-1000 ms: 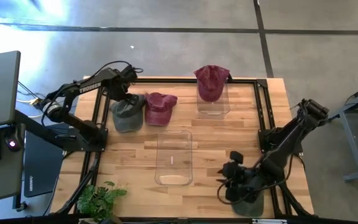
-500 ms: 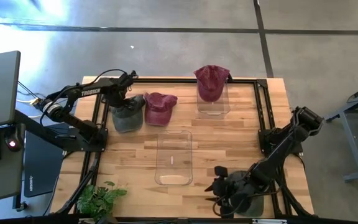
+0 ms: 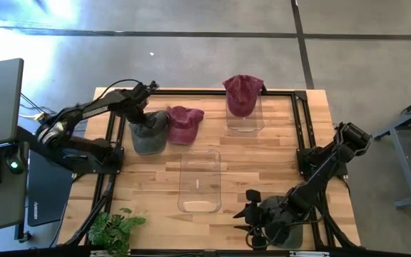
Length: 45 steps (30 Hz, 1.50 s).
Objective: Pick & Place hat
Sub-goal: Put the top black cap into the bottom transparent bin
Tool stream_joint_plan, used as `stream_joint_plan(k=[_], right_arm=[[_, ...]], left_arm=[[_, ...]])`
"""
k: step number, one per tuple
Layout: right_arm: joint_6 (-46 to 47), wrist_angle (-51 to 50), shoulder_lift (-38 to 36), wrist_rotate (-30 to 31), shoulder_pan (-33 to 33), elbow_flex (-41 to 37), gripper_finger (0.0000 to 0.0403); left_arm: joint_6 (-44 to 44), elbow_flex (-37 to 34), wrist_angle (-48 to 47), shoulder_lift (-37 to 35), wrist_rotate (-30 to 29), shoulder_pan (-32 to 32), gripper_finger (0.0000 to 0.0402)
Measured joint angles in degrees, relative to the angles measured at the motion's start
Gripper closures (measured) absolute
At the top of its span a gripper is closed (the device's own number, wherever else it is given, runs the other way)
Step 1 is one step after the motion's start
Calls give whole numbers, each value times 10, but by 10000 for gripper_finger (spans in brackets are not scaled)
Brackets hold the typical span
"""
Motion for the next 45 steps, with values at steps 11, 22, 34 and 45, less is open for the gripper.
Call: stream_joint_plan(k=[11,22,34,45], right_arm=[[-10,0,0,39,-1,0,263],[-170,104,1,77,-81,0,243],[-330,238,1,73,-230,22,154],[-352,170,1,36,-322,96,153]], left_arm=[[-21,0,2,-340,41,-104,401],[-54,-5,27,-573,43,-236,401],[-79,-225,419,-582,49,-366,401],[12,-279,617,-460,-155,-568,401]])
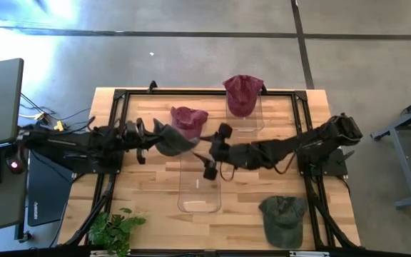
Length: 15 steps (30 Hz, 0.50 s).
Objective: Pick & Place hat
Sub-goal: Put the top black cap into the bottom transparent bin
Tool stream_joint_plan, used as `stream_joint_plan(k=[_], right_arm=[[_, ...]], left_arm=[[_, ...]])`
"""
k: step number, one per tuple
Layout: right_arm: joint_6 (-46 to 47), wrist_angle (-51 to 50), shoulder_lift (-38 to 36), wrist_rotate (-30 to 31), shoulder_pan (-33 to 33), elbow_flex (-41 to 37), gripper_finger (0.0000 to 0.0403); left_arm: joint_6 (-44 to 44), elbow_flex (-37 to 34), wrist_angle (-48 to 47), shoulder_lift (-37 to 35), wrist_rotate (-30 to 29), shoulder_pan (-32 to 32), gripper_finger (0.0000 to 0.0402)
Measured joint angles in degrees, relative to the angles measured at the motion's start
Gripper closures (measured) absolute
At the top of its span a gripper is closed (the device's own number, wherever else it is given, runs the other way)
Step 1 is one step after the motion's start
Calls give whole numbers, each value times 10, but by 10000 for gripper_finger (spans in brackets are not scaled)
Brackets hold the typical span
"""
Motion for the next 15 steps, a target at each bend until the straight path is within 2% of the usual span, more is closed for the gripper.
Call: stream_joint_plan(k=[5,7,11,15], right_arm=[[34,-7,3,-117,-56,18,153],[51,-19,9,-145,-72,18,153],[60,-20,37,-187,-91,18,163],[50,-6,63,-228,-95,18,194]], left_arm=[[56,1,72,80,-114,-81,401],[77,12,88,107,-150,-99,401],[97,37,95,145,-178,-118,401],[105,55,96,179,-190,-121,401]])
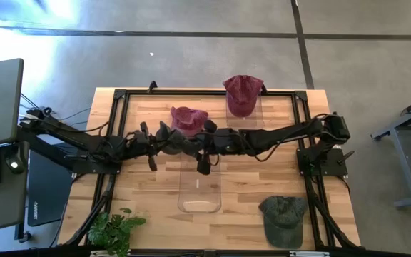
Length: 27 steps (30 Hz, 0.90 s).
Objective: Pick & Place hat
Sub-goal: Put the top black cap into the bottom transparent bin
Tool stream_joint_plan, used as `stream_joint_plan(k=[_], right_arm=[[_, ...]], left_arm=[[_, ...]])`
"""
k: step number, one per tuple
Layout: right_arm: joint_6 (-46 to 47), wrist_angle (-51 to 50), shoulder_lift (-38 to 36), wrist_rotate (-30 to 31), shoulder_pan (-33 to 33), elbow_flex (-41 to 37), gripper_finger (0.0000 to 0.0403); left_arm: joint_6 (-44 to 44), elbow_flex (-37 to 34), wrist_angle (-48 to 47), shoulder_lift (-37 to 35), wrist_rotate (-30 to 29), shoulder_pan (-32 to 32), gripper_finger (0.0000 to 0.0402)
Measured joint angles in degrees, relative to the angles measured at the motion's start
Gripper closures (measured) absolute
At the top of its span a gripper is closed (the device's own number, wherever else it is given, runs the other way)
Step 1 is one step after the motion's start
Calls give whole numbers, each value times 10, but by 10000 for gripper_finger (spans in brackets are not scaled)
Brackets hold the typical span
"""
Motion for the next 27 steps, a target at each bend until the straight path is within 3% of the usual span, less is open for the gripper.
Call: stream_joint_plan(k=[3,8,10,16,20,23,27], right_arm=[[-8,7,8,-18,0,0,239],[-7,31,9,-82,0,0,364],[-11,29,9,-92,0,0,391],[3,18,-1,-159,0,-1,390],[6,-24,-50,-216,0,-1,392],[10,-81,-90,-220,4,-1,391],[7,-109,-134,-199,15,-1,397]], left_arm=[[2,7,-2,17,-9,1,401],[19,19,7,36,-7,1,401],[40,21,23,38,11,1,399],[133,35,23,26,129,-6,353],[169,61,-65,0,153,-45,303],[177,77,-147,0,94,-103,287],[185,79,-135,40,-13,-197,298]])
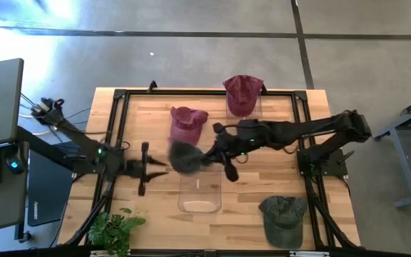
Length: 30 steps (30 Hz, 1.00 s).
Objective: Pick & Place hat
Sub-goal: Put the top black cap into the bottom transparent bin
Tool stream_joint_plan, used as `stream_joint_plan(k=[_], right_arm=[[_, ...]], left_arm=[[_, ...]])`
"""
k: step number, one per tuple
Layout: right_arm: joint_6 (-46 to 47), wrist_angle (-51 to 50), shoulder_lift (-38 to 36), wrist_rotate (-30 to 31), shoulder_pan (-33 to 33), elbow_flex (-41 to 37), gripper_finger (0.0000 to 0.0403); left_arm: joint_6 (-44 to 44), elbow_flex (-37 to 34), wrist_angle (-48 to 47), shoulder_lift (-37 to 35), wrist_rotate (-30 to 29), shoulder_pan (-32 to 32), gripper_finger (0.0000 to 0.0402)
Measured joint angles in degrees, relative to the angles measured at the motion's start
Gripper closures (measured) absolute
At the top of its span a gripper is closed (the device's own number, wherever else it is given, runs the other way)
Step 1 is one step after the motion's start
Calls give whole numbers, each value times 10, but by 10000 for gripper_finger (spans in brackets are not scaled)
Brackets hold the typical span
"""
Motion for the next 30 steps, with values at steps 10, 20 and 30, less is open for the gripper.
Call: stream_joint_plan(k=[10,20,30], right_arm=[[-11,-16,-6,41,9,1,396],[-186,-38,45,17,-11,1,394],[-549,-85,62,-18,26,0,399]], left_arm=[[23,0,151,174,-102,-130,344],[27,10,228,279,-160,-128,358],[11,24,225,285,-123,-91,358]])
